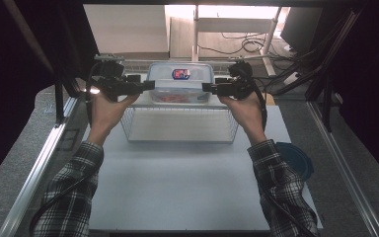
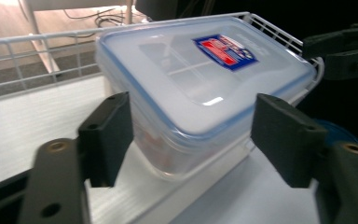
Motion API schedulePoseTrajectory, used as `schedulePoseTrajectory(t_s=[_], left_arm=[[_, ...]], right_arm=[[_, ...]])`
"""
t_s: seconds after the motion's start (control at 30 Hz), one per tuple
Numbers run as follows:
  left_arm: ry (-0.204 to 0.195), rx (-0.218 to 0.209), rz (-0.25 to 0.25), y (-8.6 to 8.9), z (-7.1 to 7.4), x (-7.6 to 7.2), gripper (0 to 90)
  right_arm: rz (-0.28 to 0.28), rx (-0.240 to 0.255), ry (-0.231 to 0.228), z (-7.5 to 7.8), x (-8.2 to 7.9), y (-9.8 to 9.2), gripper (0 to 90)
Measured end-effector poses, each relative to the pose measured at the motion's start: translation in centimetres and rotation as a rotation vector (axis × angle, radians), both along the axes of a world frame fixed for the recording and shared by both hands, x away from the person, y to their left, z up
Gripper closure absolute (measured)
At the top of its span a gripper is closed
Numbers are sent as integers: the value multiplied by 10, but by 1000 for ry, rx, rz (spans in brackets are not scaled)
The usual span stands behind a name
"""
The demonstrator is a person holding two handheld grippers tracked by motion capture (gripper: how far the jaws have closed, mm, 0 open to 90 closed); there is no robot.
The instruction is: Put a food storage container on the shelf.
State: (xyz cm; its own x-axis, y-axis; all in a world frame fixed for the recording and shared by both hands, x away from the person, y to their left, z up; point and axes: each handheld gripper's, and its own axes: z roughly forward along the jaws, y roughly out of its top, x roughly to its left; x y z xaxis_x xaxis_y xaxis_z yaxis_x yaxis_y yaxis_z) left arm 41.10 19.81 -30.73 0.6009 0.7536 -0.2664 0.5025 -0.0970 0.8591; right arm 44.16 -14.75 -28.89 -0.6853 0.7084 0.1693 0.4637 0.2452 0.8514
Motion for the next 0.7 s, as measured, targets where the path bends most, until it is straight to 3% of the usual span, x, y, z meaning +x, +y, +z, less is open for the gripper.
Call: schedulePoseTrajectory(t_s=[0.27,0.43,0.63,0.7], left_arm=[[-16,74,-64,-10,-14,-25,132],[-37,100,-84,-13,-24,-44,87],[-55,94,-125,-18,-36,-69,66],[-62,114,-134,-21,-41,-78,64]], right_arm=[[24,-26,-79,-10,-24,-2,140],[37,-35,-108,-21,-38,-10,90],[38,-50,-121,-37,-55,-19,67],[49,-48,-117,-43,-62,-21,57]])
